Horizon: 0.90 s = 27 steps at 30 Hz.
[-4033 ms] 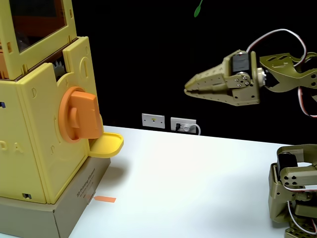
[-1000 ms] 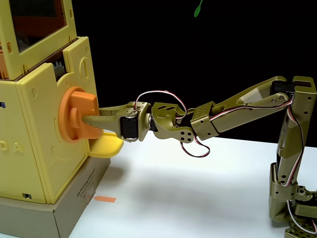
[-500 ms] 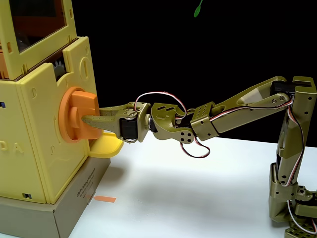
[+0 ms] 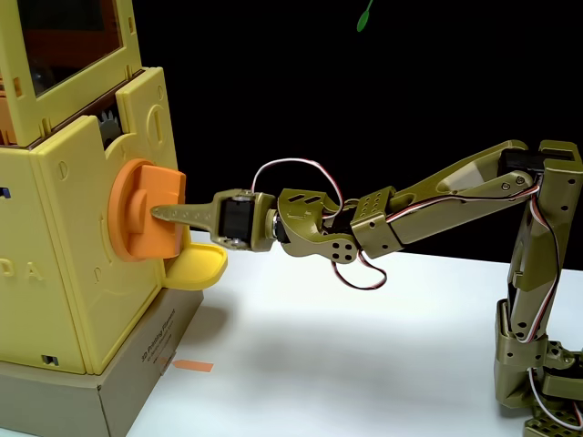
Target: Turn the button of vending machine.
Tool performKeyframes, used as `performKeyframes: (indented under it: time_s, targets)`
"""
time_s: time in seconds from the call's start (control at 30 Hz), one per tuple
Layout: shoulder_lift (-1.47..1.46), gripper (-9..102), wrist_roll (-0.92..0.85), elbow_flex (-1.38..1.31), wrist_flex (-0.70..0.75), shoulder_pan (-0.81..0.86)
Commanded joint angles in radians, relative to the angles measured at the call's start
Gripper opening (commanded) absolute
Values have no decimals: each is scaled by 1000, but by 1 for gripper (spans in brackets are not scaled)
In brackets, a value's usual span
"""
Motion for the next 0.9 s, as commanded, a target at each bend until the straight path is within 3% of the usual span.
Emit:
performKeyframes:
  time_s: [0.0, 0.27, 0.43, 0.73, 0.87]
  targets:
    - [86, -2, 293, -14, 2, -17]
    - [109, -2, 905, -9, 25, -35]
    - [124, 0, 1427, -6, 92, -12]
    - [143, 0, 2192, 12, 140, -9]
    - [150, 0, 2347, 12, 140, -12]
